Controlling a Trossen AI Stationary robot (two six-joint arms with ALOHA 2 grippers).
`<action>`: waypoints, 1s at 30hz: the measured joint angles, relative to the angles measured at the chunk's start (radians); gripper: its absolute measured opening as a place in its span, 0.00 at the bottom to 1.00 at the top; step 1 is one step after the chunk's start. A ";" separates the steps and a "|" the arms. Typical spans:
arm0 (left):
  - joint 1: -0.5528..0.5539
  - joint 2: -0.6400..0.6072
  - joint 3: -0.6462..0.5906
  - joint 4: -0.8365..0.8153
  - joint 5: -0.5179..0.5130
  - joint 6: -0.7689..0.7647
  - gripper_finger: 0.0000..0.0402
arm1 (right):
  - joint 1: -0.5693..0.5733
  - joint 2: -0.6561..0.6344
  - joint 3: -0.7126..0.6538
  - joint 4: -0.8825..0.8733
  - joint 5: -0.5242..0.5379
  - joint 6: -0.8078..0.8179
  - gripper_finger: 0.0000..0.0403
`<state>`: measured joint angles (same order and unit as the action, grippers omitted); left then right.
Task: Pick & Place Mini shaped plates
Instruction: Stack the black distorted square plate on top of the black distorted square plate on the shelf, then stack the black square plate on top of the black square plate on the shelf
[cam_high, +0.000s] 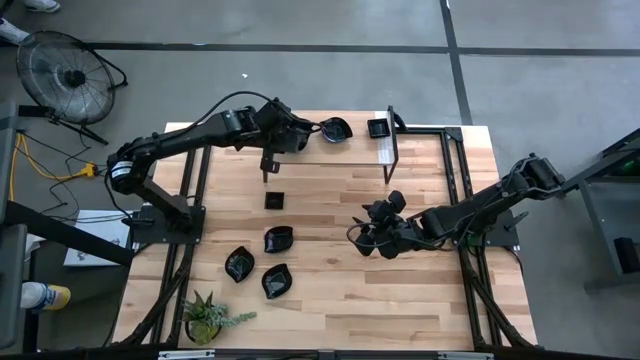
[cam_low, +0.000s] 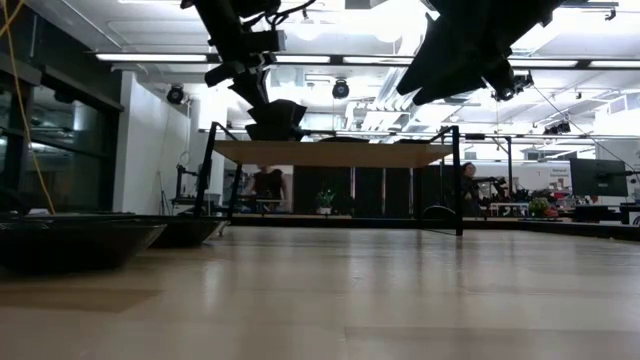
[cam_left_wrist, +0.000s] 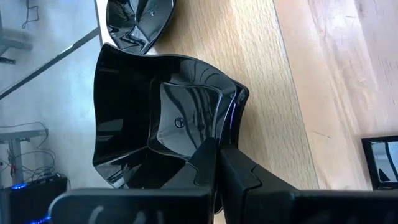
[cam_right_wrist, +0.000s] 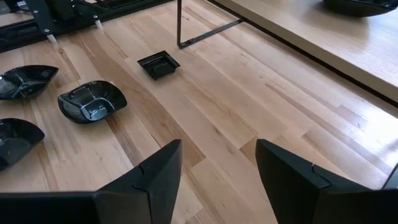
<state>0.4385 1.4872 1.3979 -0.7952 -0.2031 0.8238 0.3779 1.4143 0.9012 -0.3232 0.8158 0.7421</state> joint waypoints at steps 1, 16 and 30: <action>0.000 0.000 0.000 0.000 0.000 0.000 0.01 | 0.000 0.000 0.000 0.000 0.000 0.000 0.50; -0.001 -0.001 0.000 0.000 0.003 -0.016 0.18 | 0.000 0.000 0.000 0.000 -0.004 -0.009 0.50; -0.059 -0.061 0.014 -0.303 0.122 -0.233 0.18 | 0.000 0.000 0.001 0.000 -0.004 -0.008 0.50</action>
<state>0.3790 1.4258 1.4119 -1.0980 -0.0807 0.5905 0.3777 1.4144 0.9020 -0.3237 0.8116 0.7338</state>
